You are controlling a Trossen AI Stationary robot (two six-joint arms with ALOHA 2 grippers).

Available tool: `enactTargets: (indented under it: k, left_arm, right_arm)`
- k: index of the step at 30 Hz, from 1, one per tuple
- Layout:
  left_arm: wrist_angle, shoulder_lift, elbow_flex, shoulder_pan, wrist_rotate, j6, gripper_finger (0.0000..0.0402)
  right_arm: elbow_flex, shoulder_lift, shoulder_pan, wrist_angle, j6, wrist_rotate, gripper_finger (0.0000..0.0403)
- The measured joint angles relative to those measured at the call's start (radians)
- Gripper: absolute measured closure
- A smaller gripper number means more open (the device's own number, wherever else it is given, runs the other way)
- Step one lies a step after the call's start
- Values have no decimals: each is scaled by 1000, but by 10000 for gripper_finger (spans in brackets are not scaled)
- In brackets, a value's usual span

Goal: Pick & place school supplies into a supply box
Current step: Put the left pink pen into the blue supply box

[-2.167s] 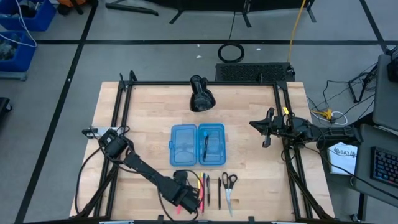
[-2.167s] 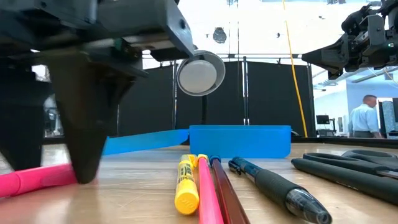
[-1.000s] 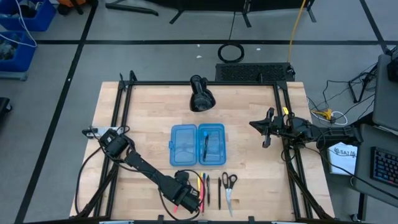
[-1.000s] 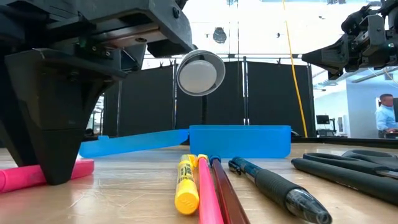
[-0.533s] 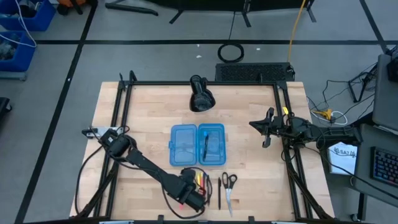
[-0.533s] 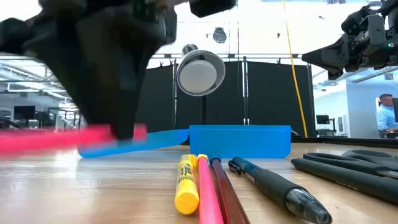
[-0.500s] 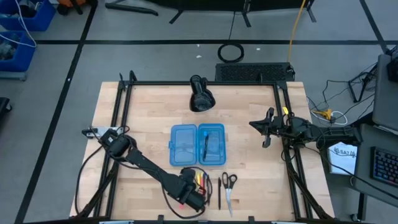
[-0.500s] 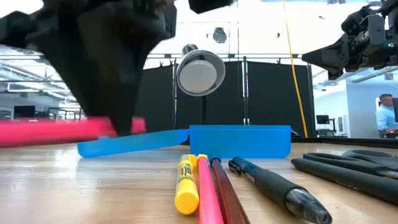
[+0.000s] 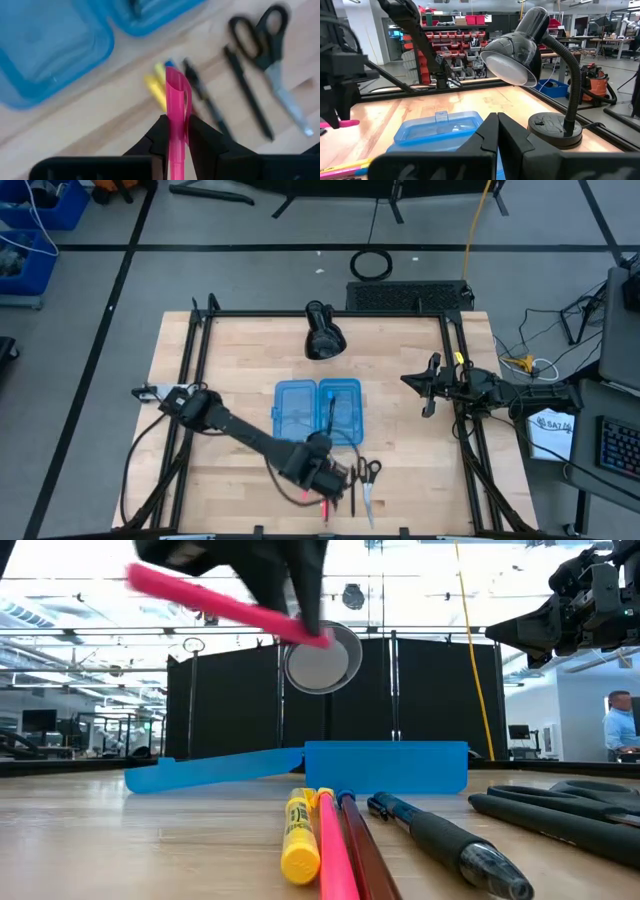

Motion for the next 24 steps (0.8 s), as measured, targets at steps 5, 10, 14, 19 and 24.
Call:
enactTargets:
  k: [5,10,14,19,24]
  left_arm:
    - [1,-2,36,78,-1,88,345]
    - [15,-2,42,176,-2,127,344]
    - [80,-2,42,231,-67,166,344]
    - [180,-3,42,277,-102,175,344]
    - [184,-5,-7,338,-100,182,344]
  right_arm:
    - [0,0,0,0,0,0,403]
    - [0,0,0,-12,0,0,403]
    - [0,0,0,-15,0,0,403]
    - [0,0,0,-18,0,0,403]
    - [0,0,0,-18,0,0,403]
